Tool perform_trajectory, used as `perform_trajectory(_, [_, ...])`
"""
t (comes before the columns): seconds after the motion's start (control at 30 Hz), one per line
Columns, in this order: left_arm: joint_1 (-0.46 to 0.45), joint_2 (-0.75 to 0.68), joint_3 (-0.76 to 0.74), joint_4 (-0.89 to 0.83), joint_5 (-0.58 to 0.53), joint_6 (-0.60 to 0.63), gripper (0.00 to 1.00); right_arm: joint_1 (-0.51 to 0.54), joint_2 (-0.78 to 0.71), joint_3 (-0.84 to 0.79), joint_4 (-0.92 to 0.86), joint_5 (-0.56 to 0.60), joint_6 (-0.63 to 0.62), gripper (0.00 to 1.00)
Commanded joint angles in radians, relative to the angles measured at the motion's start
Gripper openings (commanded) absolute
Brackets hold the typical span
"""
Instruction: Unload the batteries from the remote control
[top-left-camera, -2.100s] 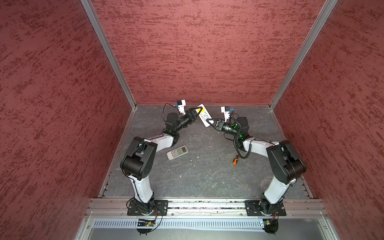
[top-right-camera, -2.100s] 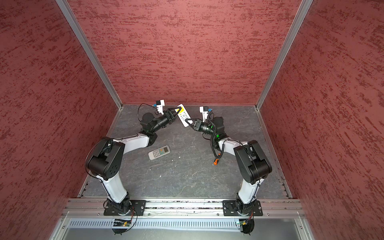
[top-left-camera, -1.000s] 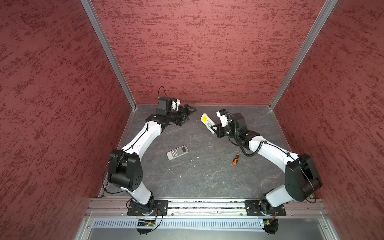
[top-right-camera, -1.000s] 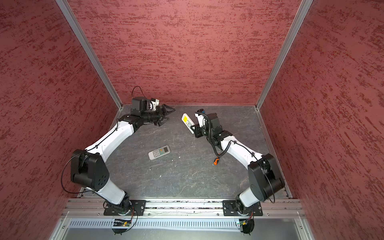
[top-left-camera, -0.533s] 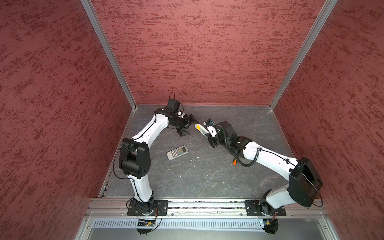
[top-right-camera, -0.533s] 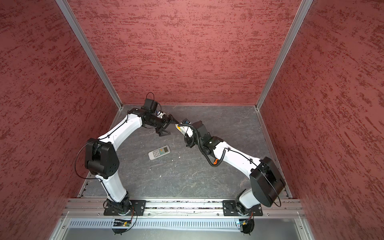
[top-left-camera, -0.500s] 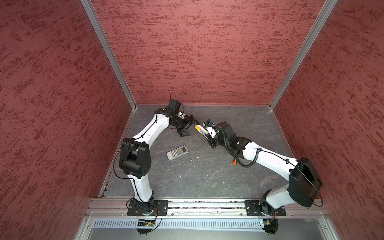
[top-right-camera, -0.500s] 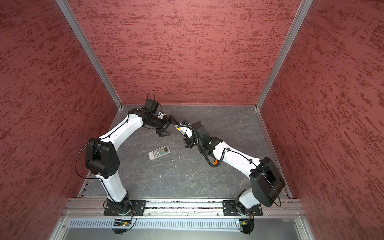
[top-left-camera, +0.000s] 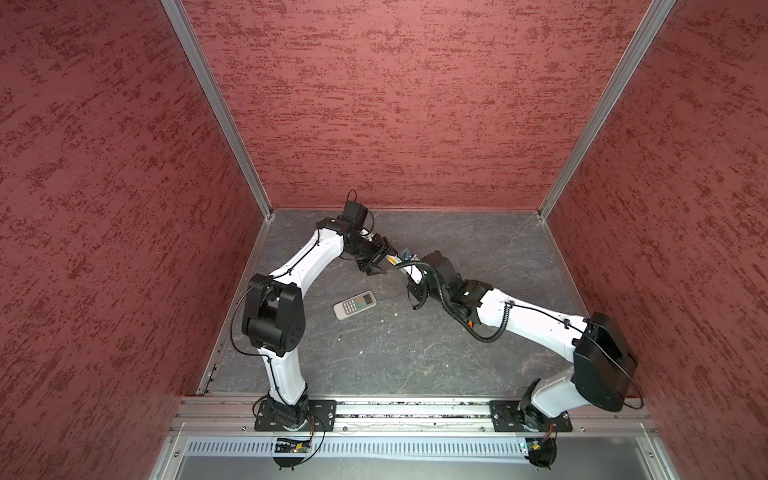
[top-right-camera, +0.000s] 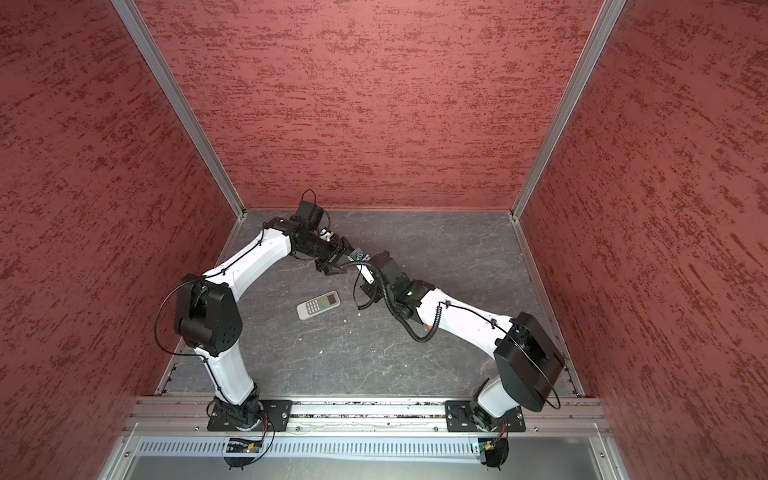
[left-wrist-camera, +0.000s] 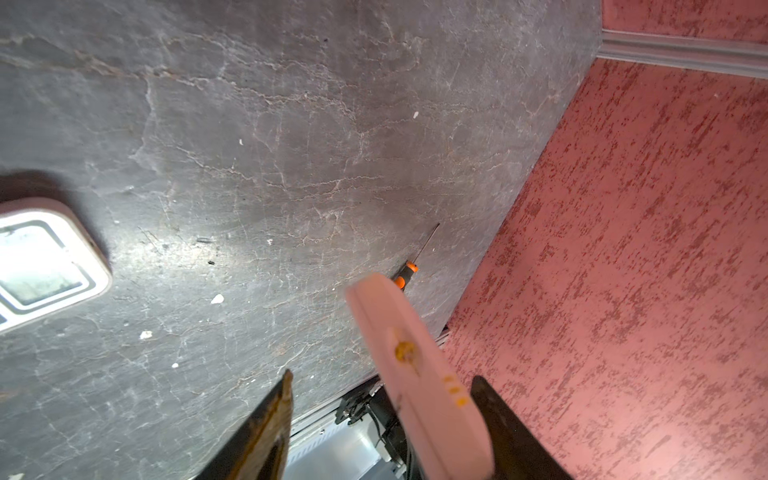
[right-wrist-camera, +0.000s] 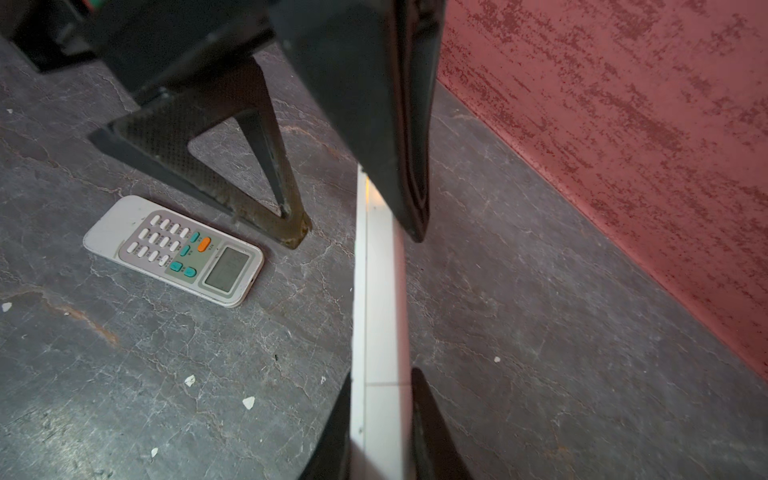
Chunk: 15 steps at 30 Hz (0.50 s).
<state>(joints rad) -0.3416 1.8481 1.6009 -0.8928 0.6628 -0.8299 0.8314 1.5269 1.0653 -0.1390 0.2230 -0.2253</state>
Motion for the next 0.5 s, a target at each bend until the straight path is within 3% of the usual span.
perform_trajectory(0.0, [0.001,0.028,0.031,-0.033,-0.031,0.0,0.61,0.018,0.002,0.012,0.072,0.07,-0.034,0.08])
perform_trajectory(0.47, [0.0,0.098,0.093,-0.063,-0.055,-0.017,0.41,0.038,0.028,0.017,0.104,0.061,-0.033,0.08])
